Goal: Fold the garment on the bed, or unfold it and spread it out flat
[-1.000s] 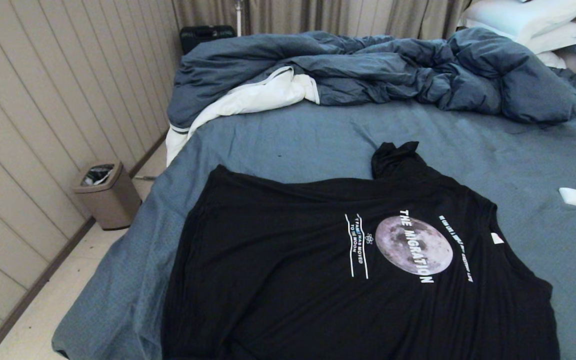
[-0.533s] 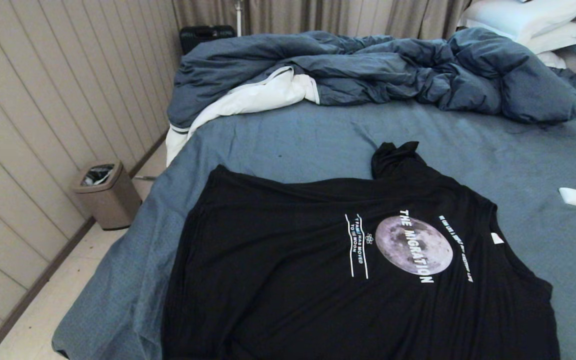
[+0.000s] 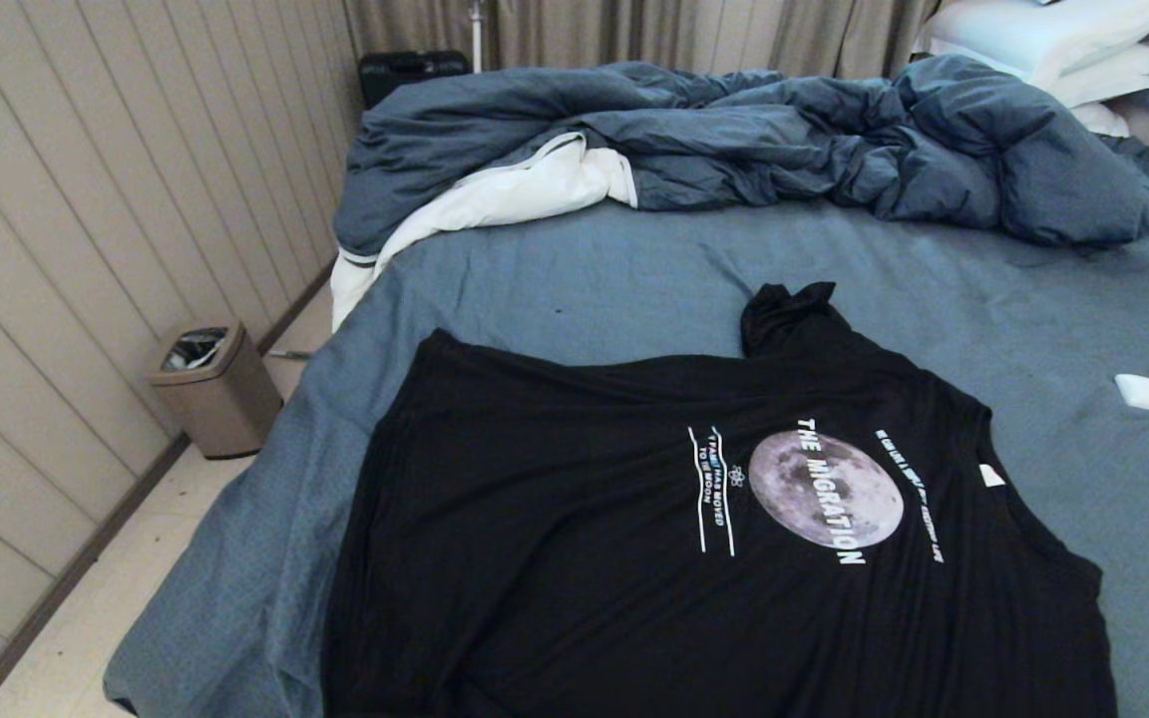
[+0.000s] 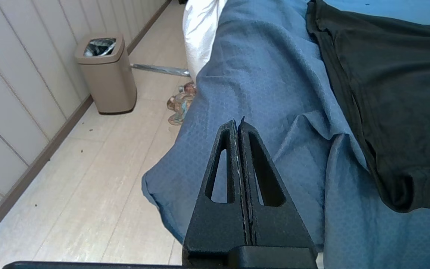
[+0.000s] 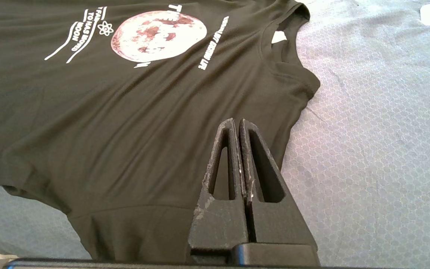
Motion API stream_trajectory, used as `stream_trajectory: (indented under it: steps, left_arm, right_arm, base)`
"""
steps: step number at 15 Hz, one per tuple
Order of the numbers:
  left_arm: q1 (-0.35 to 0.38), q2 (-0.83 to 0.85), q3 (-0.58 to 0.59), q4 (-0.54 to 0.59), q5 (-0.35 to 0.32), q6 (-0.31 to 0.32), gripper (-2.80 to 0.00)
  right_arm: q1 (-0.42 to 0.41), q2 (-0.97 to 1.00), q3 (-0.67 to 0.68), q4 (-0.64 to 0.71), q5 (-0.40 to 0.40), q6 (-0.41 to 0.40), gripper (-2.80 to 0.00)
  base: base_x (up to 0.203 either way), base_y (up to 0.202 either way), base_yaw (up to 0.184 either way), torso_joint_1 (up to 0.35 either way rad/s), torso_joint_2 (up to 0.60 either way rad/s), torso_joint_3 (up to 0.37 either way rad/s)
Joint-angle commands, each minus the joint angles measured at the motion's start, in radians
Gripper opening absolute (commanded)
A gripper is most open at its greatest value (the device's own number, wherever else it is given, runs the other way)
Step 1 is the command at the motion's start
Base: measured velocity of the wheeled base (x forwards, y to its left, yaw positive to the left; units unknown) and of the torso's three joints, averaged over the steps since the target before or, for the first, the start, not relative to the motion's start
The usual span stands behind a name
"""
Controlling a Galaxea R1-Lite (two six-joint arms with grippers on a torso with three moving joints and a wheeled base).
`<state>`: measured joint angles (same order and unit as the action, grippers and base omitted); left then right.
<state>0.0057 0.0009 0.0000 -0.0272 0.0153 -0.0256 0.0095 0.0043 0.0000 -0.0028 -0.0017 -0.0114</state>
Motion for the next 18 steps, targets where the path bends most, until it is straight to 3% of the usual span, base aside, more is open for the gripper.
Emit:
stream_trajectory:
  steps: [1,18]
  left_arm:
    - [0.001,0.001,0.0,0.0,-0.001,0.003,-2.8]
    - [0.0,0.001,0.0,0.003,-0.005,-0.008,-2.8]
  right_arm:
    - [0.0,0.0,0.0,0.0,-0.001,0.002,-2.8]
    - [0.0,0.002,0.0,0.0,-0.004,0.007,-2.8]
  base:
    - [0.0,0.0,0.0,0.0,0.0,0.0]
    - [0.0,0.0,0.0,0.0,0.0,0.0]
